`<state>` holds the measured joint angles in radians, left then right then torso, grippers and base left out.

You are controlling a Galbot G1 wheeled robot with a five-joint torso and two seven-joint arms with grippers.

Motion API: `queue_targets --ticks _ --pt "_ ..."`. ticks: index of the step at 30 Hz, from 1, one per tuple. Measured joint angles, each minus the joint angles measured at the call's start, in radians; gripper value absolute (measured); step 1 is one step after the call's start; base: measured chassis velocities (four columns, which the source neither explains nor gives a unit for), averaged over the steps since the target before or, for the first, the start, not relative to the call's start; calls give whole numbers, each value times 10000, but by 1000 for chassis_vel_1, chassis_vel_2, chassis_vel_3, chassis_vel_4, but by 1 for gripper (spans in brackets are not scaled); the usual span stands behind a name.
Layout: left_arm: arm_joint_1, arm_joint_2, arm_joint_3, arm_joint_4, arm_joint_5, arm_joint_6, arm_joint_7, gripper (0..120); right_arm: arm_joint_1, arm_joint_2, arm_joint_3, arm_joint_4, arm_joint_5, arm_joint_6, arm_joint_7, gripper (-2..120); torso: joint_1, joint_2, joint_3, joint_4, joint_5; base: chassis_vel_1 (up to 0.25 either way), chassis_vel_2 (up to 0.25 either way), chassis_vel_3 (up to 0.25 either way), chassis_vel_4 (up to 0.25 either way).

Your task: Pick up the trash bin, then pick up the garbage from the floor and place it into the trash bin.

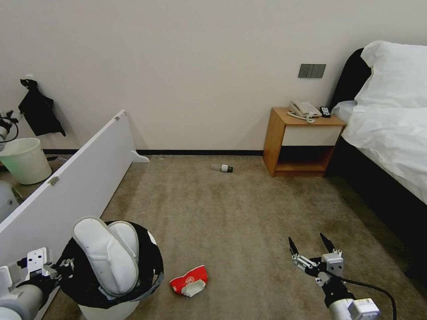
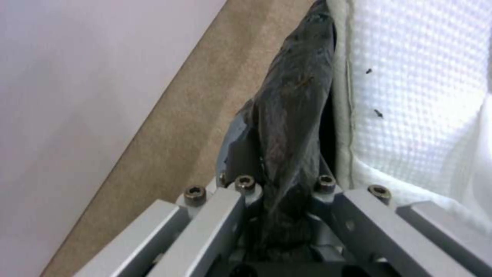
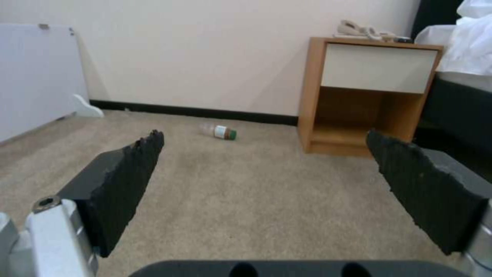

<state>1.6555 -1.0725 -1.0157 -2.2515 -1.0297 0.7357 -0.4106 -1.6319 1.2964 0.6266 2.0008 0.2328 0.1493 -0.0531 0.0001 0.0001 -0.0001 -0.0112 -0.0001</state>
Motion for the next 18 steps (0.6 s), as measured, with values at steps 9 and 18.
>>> queue_targets --ticks 9,18 --pt "-157 87 13 33 -21 -2 -12 4 14 -43 6 -69 -8 3 -50 100 0 -1 1 -1 1 0 0 0 0" --pt "-198 94 43 63 -28 -2 -28 4 7 -170 18 -102 16 -9 -62 100 0 -1 1 0 1 0 0 0 0"
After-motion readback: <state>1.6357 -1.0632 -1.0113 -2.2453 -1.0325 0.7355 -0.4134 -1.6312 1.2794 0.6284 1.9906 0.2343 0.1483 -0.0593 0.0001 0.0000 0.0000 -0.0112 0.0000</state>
